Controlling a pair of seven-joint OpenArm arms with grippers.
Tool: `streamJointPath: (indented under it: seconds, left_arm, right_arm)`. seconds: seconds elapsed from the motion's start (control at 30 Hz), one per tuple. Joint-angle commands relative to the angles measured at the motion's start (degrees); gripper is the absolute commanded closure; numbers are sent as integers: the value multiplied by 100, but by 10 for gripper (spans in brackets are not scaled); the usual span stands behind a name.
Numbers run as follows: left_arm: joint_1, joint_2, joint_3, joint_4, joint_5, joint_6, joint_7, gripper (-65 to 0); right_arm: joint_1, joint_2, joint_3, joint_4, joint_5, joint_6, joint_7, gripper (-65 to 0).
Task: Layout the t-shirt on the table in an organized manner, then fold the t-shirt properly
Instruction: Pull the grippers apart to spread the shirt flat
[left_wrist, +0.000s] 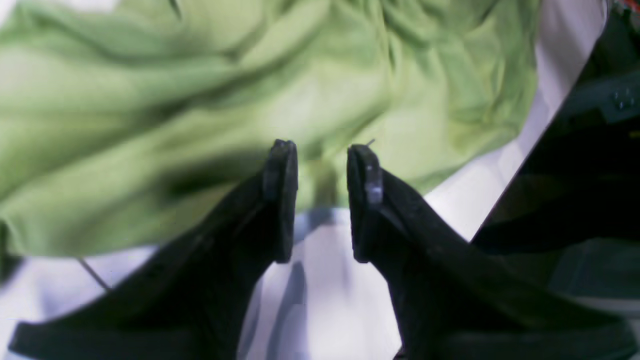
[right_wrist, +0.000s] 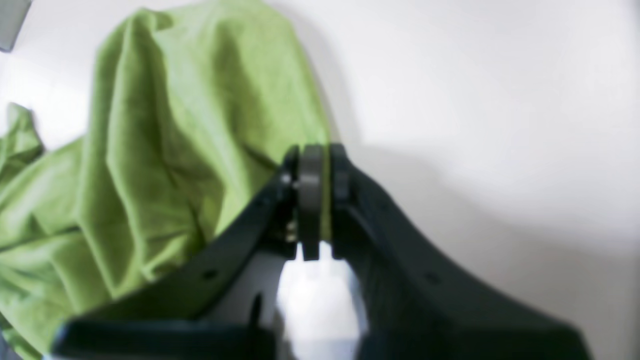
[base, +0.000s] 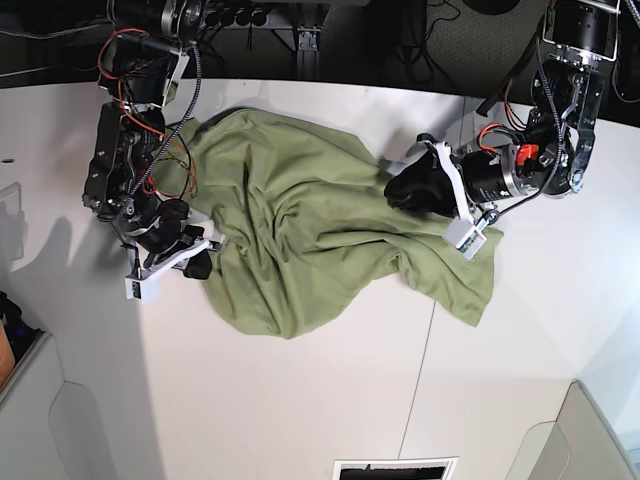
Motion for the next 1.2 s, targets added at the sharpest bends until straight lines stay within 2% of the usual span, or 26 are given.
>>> streamJointPath:
  seconds: [0.0, 0.1, 0.2, 0.27, 0.37, 0.53, 0.73, 0.93, 0.97, 1.03, 1.07, 1.1, 1.17]
  left_arm:
    - [-46, -68, -33, 98, -11, -87, -107, -203]
    - [-48, -111, -33, 33, 354, -87, -275, -203]
    - [-87, -223, -33, -254, 638, -87, -651, -203]
    - [-225, -240, -33, -603, 828, -87, -691, -203]
    - [-612, -240, -33, -1309, 1075, -87, -693, -203]
    - [-1504, -262, -33, -2503, 1329, -87, -798, -203]
    - [-2546, -387, -33, -3713, 1812, -87, -1233, -203]
    - [-3180, -380, -33, -4026, 1740, -87, -1248, -203]
    - [-3224, -382, -33, -4026, 1709, -87, -1248, -203]
    - [-3287, -382, -33, -4026, 1622, -87, -1200, -203]
    - [-3305, -382, -33, -4024, 1526, -87, -1145, -203]
    - [-3305, -382, -33, -4024, 1403, -87, -1067, -203]
    - [-3300, -380, -33, -4022, 1071, -87, -813, -203]
  right_arm:
    - [125, 168, 4, 164, 42, 74, 81, 0]
    - [125, 452, 2, 334, 44, 74, -28, 0]
    - [125, 691, 4, 614, 46, 76, -433, 0]
    - [109, 826, 4, 870, 52, 74, -640, 0]
    - [111, 1049, 4, 1180, 68, 74, -855, 0]
    - [109, 1401, 15, 1290, 66, 70, -907, 0]
    - [114, 1499, 243, 1377, 68, 31, -946, 0]
    - [111, 1482, 345, 1377, 129, 37, -1054, 0]
    - [109, 1482, 345, 1377, 229, 37, -1150, -16]
    - [111, 1484, 345, 1377, 382, 33, -1300, -227]
    - [109, 1484, 345, 1377, 459, 33, -1338, -307]
    - [109, 1484, 348, 1379, 542, 35, -1353, -358]
    - [111, 1482, 348, 1397, 723, 35, -1351, -372]
